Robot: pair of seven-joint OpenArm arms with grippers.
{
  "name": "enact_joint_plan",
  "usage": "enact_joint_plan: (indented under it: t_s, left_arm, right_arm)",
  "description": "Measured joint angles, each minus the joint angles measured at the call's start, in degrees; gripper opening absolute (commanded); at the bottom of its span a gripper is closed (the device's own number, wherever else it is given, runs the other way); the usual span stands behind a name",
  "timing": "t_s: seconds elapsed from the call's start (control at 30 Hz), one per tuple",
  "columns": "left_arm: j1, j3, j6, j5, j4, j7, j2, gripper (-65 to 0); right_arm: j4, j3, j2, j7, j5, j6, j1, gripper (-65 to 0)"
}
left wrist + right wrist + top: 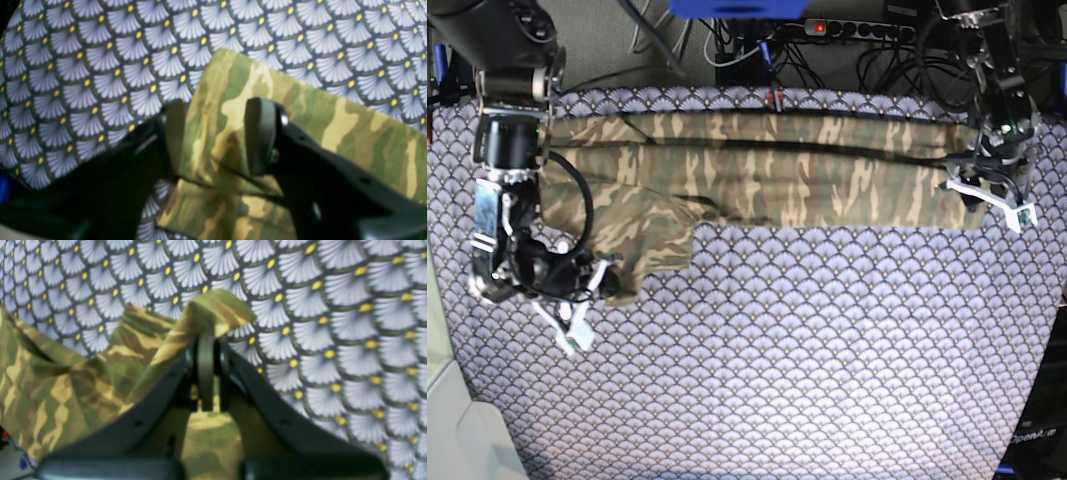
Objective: Fold the T-shirt properly
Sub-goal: 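Move the right gripper back to the strip's end and tuck it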
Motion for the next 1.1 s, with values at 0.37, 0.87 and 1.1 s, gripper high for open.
enact_joint_plan:
  t_s: [0.37, 0.87, 1.1]
  left_arm:
    - [-0.02, -0.20, 0.00, 0.13, -0.04, -0.11, -0.55, -35.6]
    - [0.00, 0.00, -0.02, 0.15, -0.09, 0.09, -2.23, -35.6]
    - [0.20, -0.26, 0.00, 0.17, -0.09, 0.09, -2.84, -35.6]
  right_arm:
    - [23.96, 9.31, -0.42, -11.02, 0.44, 0.02, -10.29, -65.0]
    - [39.19, 20.87, -2.23, -14.53, 9.55, 0.02, -28.24, -65.0]
    - [39.23, 25.73, -1.97, -14.38, 10.16, 0.02, -30.69, -65.0]
